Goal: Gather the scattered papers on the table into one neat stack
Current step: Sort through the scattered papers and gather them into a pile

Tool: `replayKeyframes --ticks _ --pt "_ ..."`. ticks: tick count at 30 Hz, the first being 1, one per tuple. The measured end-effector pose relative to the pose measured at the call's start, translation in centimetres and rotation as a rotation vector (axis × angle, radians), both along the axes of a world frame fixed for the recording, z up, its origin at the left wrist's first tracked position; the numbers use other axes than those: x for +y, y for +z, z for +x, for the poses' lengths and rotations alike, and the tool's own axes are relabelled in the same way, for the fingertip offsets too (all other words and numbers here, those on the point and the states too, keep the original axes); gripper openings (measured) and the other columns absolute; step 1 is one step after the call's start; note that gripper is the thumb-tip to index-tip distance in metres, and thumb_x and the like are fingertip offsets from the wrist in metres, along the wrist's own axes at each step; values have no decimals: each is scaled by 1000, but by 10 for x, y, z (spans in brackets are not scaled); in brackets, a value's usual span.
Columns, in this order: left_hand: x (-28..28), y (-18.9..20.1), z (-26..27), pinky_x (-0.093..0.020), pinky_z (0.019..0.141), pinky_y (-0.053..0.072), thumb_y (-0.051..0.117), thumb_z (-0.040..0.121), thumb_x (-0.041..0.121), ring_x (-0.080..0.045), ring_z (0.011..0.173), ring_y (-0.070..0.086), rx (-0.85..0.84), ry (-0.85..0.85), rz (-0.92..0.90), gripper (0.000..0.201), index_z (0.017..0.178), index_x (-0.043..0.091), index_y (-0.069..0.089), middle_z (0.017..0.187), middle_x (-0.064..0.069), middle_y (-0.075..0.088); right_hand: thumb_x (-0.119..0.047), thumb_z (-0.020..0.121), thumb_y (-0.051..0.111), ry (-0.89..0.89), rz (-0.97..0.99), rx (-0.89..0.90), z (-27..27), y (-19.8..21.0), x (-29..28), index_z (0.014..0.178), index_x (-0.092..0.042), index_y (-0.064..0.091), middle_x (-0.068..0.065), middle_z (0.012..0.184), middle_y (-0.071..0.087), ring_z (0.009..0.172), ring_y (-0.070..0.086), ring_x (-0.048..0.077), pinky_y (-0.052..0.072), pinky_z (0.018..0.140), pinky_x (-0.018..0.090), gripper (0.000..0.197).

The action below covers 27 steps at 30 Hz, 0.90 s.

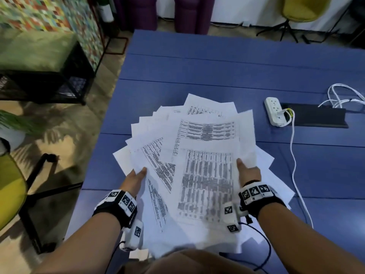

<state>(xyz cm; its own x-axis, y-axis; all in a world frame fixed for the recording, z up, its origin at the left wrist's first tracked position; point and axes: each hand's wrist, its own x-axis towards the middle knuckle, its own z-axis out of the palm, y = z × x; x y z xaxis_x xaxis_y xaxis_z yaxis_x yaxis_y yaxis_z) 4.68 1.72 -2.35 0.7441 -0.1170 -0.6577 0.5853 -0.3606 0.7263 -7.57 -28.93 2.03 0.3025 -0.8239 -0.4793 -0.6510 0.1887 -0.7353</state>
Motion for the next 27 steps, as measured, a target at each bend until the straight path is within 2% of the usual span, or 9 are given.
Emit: replayKeyframes --ticks 5,9,11,13,16,20,23,25,27 --pt "3 -15 3 -47 117 25 58 93 47 -32 142 31 22 44 -16 78 150 2 29 155 -14 33 -24 92 60 227 -105 52 5 21 -40 121 5 56 25 112 62 102 58 37 37 76 30 41" --pt "0 -8 5 -39 113 27 46 101 41 -34 142 31 18 7 18 68 149 -3 28 155 -18 32 -34 91 61 417 -71 225 11 21 -58 125 4 52 22 112 62 101 59 36 45 83 37 52" --pt "0 -7 5 -38 112 27 44 101 43 -34 142 32 24 -2 25 68 149 -3 28 154 -18 32 -27 95 56 501 -122 238 18 21 -58 127 3 50 15 119 59 110 56 32 41 85 31 44" --pt "0 -4 3 -39 113 27 43 100 46 -34 142 31 31 10 43 70 150 -1 27 155 -17 31 -14 97 50 594 -226 234 28 26 -58 120 1 55 7 111 59 111 55 24 36 80 25 28" --pt "-2 -3 3 -38 112 26 40 101 46 -33 143 30 31 -8 43 69 150 0 26 157 -16 29 -2 96 45 759 -365 280 49 37 -64 120 -2 59 15 115 64 109 58 31 43 82 30 27" --pt "-2 -4 5 -36 114 21 36 101 50 -29 146 24 13 0 16 68 152 6 27 159 -13 23 -21 96 54 1062 -433 403 81 47 -53 108 -18 63 8 112 66 107 60 27 41 77 26 15" --pt "-3 -6 2 -40 117 23 52 79 76 -26 143 31 -52 43 -74 98 150 11 34 155 -7 33 -37 91 59 1177 -408 380 101 37 -25 88 -24 61 6 92 63 100 61 27 43 78 28 14" --pt "-1 -9 -3 -41 111 35 76 40 82 -24 129 51 -82 72 -135 126 140 11 49 137 -5 56 -35 90 61 1153 -370 309 111 21 -3 108 -19 62 10 107 65 106 60 28 44 86 29 24" --pt "0 -15 -6 -42 104 44 90 27 67 -24 113 63 -73 58 -164 116 125 10 61 116 -4 69 -27 89 64 1037 -332 216 119 9 13 126 -19 52 12 116 63 100 61 28 45 82 28 40"
